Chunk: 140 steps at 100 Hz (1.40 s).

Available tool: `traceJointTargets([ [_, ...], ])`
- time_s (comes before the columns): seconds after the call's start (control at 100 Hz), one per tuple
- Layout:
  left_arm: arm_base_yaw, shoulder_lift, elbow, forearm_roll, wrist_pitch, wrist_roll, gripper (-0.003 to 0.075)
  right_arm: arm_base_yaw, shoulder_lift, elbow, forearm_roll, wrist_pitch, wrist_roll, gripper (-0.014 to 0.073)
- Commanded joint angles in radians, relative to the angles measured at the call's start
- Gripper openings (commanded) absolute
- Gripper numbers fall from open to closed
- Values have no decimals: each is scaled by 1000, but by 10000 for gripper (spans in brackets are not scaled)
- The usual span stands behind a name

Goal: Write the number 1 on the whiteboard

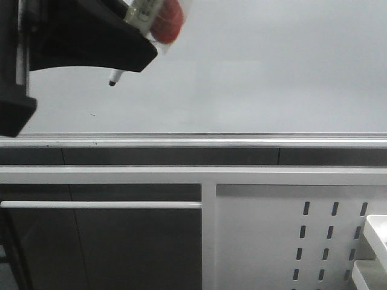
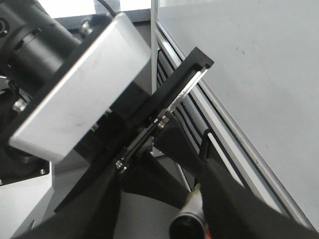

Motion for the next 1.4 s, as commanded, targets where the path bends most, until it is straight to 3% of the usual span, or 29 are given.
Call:
traceJointTargets([
  [0.0, -7, -29, -35, 3, -51, -3, -20, -3, -6, -34, -2, -13, 13, 326],
  [0.38, -7, -51, -35, 7, -48, -3, -20, -3, 6, -34, -19, -29, 30, 316],
  [0.79, -7, -51, -35, 7, -48, -3, -20, -3, 23, -34, 32, 13, 31, -74],
  [0.9, -7, -51, -35, 7, -52, -3, -16, -3, 23, -34, 32, 42, 31, -76],
  [1.0, -7, -62, -35, -14, -74, -3, 85, -3, 23, -34, 24, 20, 31, -76],
  [1.17, -7, -128, -35, -163, -76, -3, 438, -3, 0, -34, -71, -99, 31, -68],
  [1.24, -7, -180, -35, -229, -41, -3, 484, -3, -24, -32, -100, -150, 31, -68],
  [1.39, -7, -327, -35, -325, 38, -5, 454, -3, -93, 24, -109, -305, 31, -68],
])
